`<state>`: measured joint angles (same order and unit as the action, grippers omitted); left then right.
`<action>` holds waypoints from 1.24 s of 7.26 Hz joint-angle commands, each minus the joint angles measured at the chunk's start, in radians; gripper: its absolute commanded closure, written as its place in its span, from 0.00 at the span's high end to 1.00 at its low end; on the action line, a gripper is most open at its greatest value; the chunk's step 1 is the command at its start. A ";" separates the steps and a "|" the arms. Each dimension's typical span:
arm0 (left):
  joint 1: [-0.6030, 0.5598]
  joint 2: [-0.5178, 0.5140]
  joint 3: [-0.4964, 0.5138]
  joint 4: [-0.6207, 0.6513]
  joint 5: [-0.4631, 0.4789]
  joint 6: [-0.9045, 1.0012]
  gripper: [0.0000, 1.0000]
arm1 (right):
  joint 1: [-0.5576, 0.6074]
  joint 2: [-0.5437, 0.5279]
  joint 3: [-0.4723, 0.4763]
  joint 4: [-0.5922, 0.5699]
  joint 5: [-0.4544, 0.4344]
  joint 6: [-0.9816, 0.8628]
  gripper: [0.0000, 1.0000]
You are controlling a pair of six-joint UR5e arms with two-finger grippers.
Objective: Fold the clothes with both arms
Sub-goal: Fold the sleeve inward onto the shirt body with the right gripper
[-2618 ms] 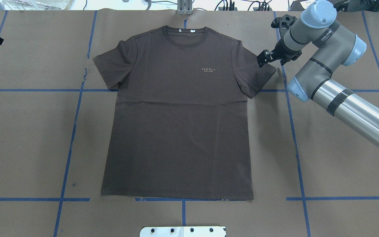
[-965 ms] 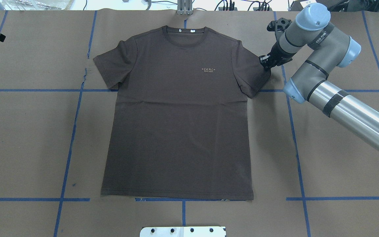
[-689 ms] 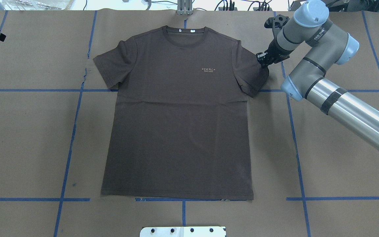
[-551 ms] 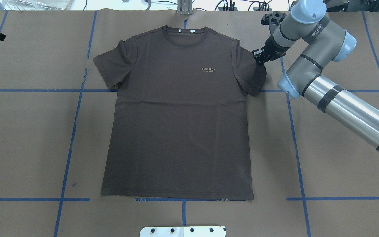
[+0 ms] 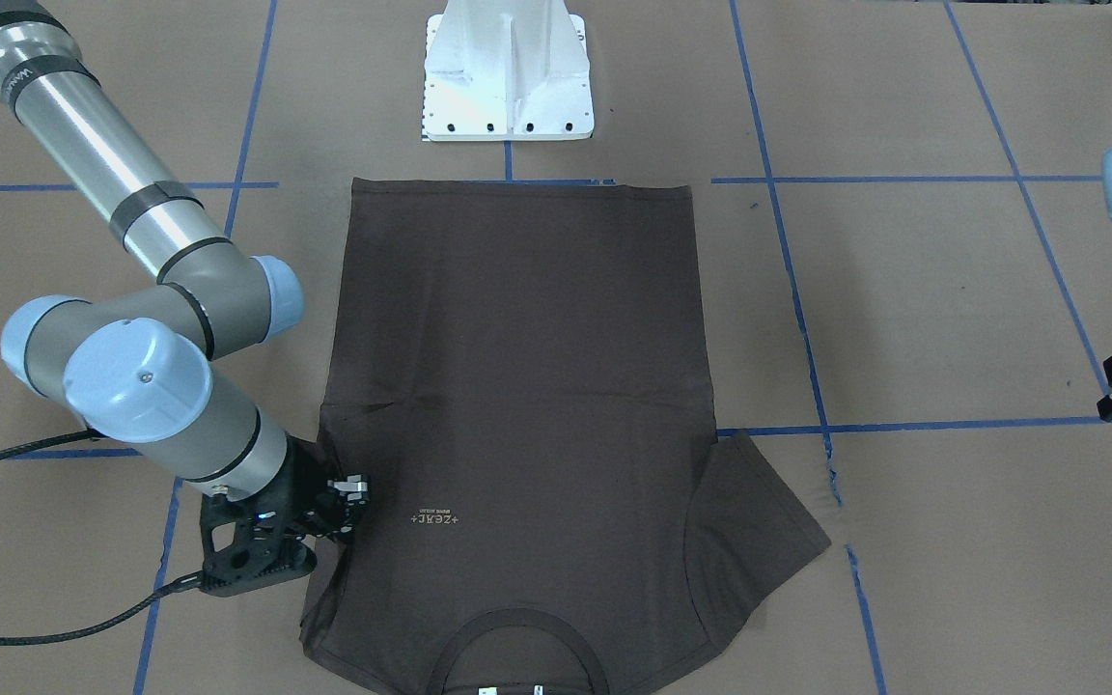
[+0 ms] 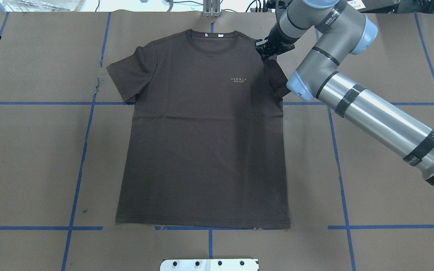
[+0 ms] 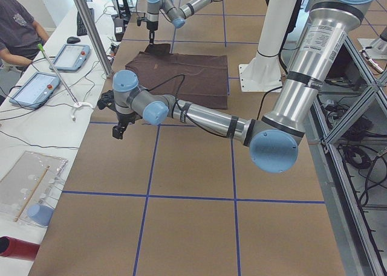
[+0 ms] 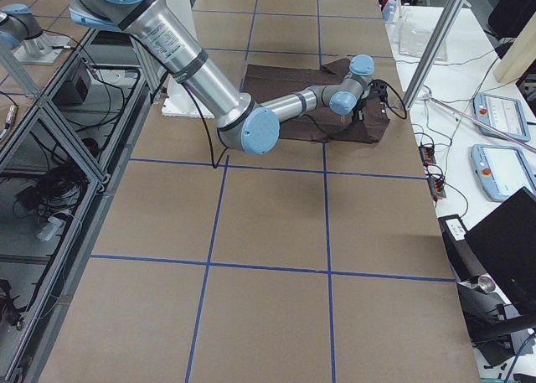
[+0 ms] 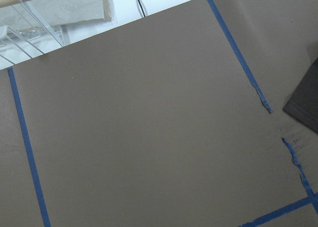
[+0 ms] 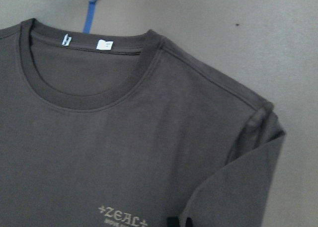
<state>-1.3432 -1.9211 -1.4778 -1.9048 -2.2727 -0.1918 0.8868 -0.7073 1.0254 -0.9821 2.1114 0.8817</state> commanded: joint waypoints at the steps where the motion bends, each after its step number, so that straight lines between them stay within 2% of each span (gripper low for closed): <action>1: -0.001 -0.004 0.002 0.001 -0.001 0.000 1.00 | -0.087 0.044 -0.008 -0.001 -0.126 0.025 0.00; 3: -0.001 -0.012 0.004 0.001 -0.001 -0.001 1.00 | -0.100 0.049 -0.010 0.000 -0.145 0.025 0.00; 4: -0.001 -0.013 0.004 0.001 0.001 -0.003 1.00 | -0.098 0.049 -0.010 -0.001 -0.145 0.025 0.99; 6: 0.004 -0.021 0.007 -0.014 0.005 -0.064 1.00 | -0.094 0.046 -0.008 -0.003 -0.142 0.028 1.00; 7: 0.016 -0.030 0.007 -0.037 0.007 -0.140 1.00 | -0.071 0.042 0.008 -0.048 -0.098 0.028 1.00; 8: 0.071 -0.041 0.008 -0.103 0.010 -0.270 1.00 | -0.039 0.034 0.078 -0.199 -0.020 0.026 1.00; 9: 0.122 -0.058 0.010 -0.159 0.030 -0.399 1.00 | 0.007 -0.012 0.196 -0.359 0.078 0.020 1.00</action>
<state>-1.2794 -1.9609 -1.4696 -1.9970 -2.2594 -0.4402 0.8448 -0.6802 1.1046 -1.1612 2.0823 0.9073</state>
